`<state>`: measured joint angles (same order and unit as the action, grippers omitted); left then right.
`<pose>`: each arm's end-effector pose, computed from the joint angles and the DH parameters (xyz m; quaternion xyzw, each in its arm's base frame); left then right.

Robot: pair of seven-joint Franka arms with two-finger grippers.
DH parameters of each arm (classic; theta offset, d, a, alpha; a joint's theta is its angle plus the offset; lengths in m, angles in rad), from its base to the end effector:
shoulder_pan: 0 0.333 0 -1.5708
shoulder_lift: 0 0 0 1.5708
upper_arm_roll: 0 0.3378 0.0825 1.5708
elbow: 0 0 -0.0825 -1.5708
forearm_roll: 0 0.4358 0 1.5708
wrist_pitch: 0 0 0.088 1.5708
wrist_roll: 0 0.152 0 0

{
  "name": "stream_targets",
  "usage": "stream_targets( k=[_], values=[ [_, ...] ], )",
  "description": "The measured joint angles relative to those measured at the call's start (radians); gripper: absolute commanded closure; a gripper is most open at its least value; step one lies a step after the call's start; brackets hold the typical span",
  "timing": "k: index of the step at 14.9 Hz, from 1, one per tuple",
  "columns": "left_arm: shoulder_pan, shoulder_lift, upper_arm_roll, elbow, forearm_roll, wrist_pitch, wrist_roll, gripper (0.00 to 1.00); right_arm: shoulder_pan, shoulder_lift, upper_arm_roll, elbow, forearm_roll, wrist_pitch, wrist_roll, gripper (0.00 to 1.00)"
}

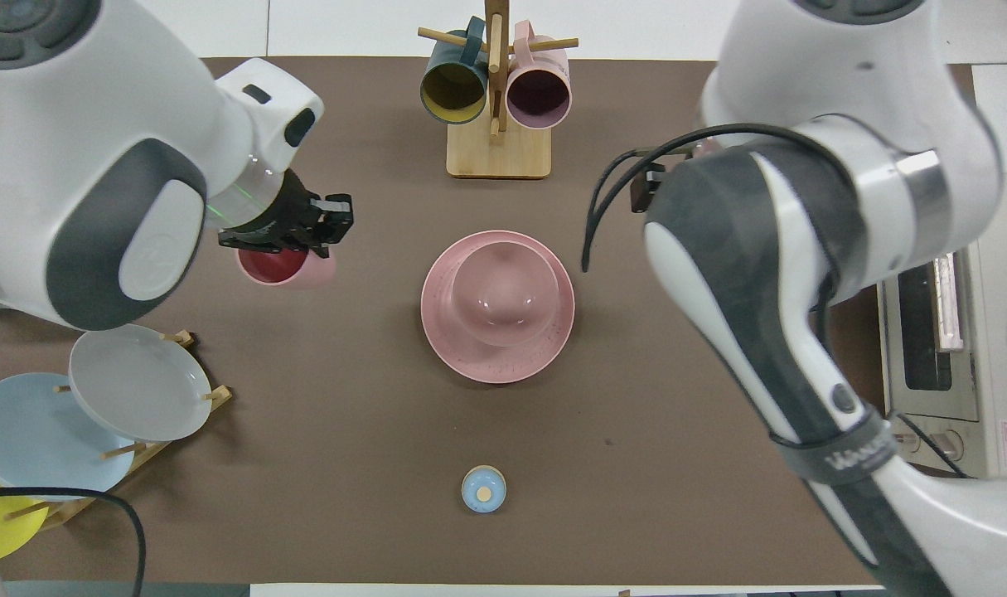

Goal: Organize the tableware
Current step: 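Lift the cup with the left gripper while the right gripper withdraws, then move the pink cup over the bowl and lower it inside with the left gripper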

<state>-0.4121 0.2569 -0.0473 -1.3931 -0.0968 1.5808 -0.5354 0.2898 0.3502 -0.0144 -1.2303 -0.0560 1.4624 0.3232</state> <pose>0.6080 -0.3133 0.5298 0.9971 0.0406 -0.0562 0.0314 0.6751 0.1831 0.5393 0.9975 -0.0249 -0.0474 0.0465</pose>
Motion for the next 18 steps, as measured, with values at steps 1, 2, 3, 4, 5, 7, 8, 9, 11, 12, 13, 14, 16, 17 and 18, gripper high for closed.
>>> stream_targets(
  k=[1,2,3,4,5,7,8,9,11,12,13,14,16,17,18],
  values=[
    [-0.035,0.024,-0.001,0.018,-0.002,0.003,-0.051,1.00,-0.049,-0.021,-0.001,-0.006,0.006,-0.021,-0.052,0.00],
    [-0.070,0.051,-0.001,0.036,-0.004,0.012,-0.099,1.00,-0.093,-0.048,-0.003,-0.018,0.013,-0.033,-0.107,0.00],
    [-0.103,0.081,-0.002,0.053,-0.011,0.027,-0.143,1.00,-0.127,-0.084,-0.010,-0.042,0.017,-0.038,-0.151,0.00],
    [-0.130,0.107,-0.003,0.066,-0.022,0.045,-0.179,1.00,-0.152,-0.125,-0.016,-0.074,0.018,-0.041,-0.176,0.00],
    [-0.157,0.130,-0.002,0.074,-0.032,0.064,-0.215,1.00,-0.172,-0.164,-0.020,-0.107,0.019,-0.043,-0.187,0.00],
    [-0.209,0.174,-0.002,0.081,-0.038,0.105,-0.286,1.00,-0.195,-0.220,-0.022,-0.180,0.021,-0.045,-0.192,0.00],
    [-0.230,0.195,-0.002,0.084,-0.039,0.120,-0.311,1.00,-0.201,-0.235,-0.022,-0.211,0.021,-0.045,-0.192,0.00],
    [-0.244,0.218,-0.002,0.092,-0.039,0.130,-0.333,1.00,-0.206,-0.244,-0.022,-0.234,0.021,-0.044,-0.192,0.00],
    [-0.258,0.262,-0.001,0.119,-0.039,0.141,-0.362,1.00,-0.222,-0.248,-0.023,-0.256,0.021,-0.032,-0.207,0.00],
    [-0.263,0.280,-0.001,0.130,-0.040,0.152,-0.371,1.00,-0.228,-0.248,-0.027,-0.260,0.021,-0.026,-0.240,0.00],
    [-0.267,0.293,-0.002,0.137,-0.040,0.164,-0.377,1.00,-0.232,-0.251,-0.035,-0.264,0.021,-0.026,-0.272,0.00],
    [-0.272,0.302,-0.001,0.143,-0.040,0.172,-0.381,1.00,-0.233,-0.260,-0.045,-0.273,0.021,-0.026,-0.294,0.00],
    [-0.278,0.314,-0.001,0.145,-0.040,0.188,-0.387,1.00,-0.234,-0.286,-0.056,-0.306,0.021,-0.021,-0.308,0.00],
    [-0.281,0.320,-0.001,0.145,-0.040,0.196,-0.388,1.00,-0.234,-0.298,-0.057,-0.320,0.021,-0.005,-0.309,0.00],
    [-0.282,0.327,-0.001,0.145,-0.040,0.201,-0.388,1.00,-0.234,-0.306,-0.058,-0.329,0.021,0.006,-0.310,0.00]
  ],
)
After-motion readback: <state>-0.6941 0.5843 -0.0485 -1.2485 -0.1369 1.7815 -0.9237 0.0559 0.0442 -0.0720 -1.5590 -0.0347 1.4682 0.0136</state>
